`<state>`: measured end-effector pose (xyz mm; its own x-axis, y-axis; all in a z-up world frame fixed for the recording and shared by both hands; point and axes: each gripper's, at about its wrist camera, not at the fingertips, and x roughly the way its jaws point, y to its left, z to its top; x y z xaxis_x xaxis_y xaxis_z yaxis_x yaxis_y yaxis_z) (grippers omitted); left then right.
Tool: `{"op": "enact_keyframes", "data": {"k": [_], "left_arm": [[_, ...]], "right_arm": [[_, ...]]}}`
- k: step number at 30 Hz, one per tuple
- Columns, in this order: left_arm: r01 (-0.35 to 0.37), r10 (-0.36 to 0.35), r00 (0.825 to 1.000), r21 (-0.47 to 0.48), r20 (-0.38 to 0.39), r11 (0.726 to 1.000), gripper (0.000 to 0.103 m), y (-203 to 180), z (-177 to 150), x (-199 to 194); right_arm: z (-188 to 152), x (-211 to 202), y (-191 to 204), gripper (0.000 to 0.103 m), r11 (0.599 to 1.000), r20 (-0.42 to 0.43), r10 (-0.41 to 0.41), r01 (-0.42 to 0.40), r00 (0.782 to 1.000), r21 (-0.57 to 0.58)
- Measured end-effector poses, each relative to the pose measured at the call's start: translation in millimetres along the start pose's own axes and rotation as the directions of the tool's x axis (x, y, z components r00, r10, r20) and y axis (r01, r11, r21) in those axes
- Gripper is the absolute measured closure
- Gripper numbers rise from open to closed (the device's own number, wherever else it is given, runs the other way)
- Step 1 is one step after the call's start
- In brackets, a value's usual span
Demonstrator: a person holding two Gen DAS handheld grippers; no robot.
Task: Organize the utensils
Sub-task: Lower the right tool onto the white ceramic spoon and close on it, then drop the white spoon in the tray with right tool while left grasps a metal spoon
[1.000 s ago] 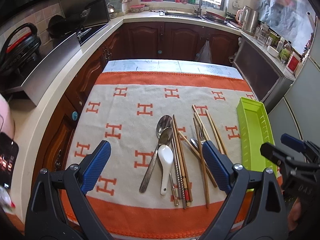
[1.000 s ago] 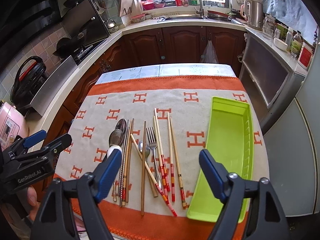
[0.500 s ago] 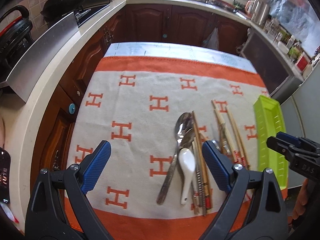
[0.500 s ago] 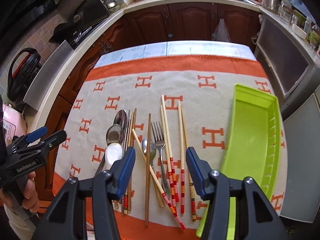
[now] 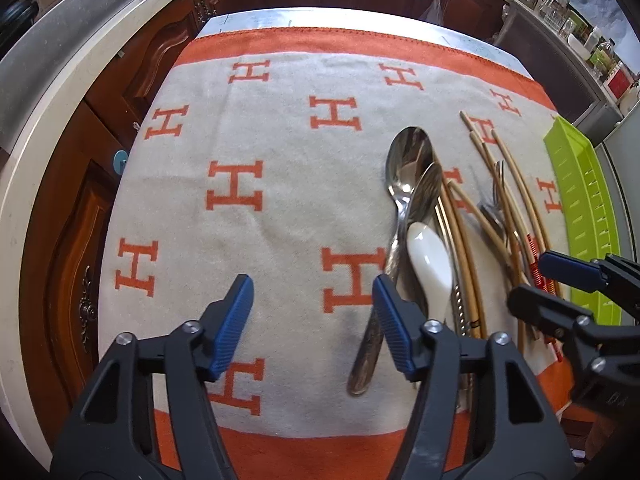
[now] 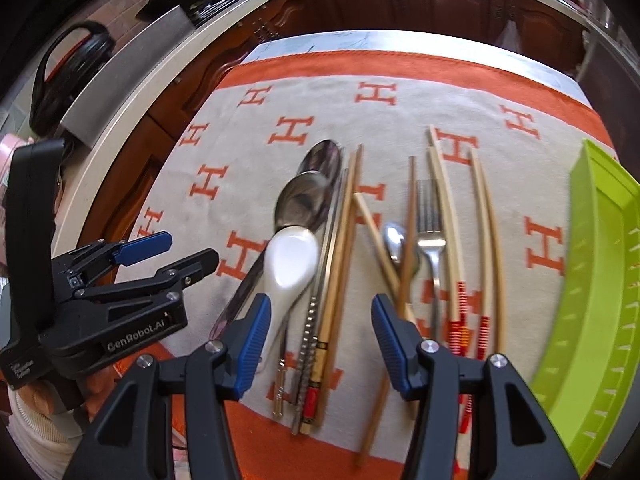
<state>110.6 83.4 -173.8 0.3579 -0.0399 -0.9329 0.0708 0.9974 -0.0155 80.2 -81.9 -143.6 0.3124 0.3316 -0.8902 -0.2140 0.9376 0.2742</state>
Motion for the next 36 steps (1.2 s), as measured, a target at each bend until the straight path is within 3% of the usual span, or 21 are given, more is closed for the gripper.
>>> {"op": "enact_keyframes", "data": {"k": [6, 17, 22, 23, 27, 36], "left_arm": [[0.021, -0.022, 0.999, -0.034, -0.023, 0.999, 0.047, 12, -17, 6], [0.023, -0.023, 1.0, -0.116, 0.005, 0.993, 0.047, 38, -26, 1], [0.03, -0.028, 0.999, -0.113, 0.022, 0.993, 0.047, 38, -28, -1], [0.032, -0.029, 0.999, -0.113, 0.025, 0.993, 0.047, 38, -28, -1], [0.048, -0.044, 0.998, -0.114, 0.037, 0.992, 0.047, 37, -31, -4], [0.08, -0.073, 0.996, -0.121, 0.057, 0.989, 0.047, 39, -32, -8]], "right_arm": [[3, 19, 23, 0.051, 0.998, 0.014, -0.015, 0.016, 1.0, -0.056], [7, 43, 43, 0.051, 0.982, 0.018, -0.137, 0.138, 0.99, -0.128], [5, 52, 48, 0.067, 0.969, 0.018, -0.191, 0.192, 0.981, -0.153], [4, 52, 48, 0.073, 0.971, 0.021, -0.186, 0.187, 0.982, -0.151], [4, 49, 41, 0.075, 0.983, 0.02, -0.151, 0.152, 0.988, -0.098], [-2, 39, 10, 0.078, 0.997, 0.021, 0.043, -0.044, 0.999, 0.061]]}}
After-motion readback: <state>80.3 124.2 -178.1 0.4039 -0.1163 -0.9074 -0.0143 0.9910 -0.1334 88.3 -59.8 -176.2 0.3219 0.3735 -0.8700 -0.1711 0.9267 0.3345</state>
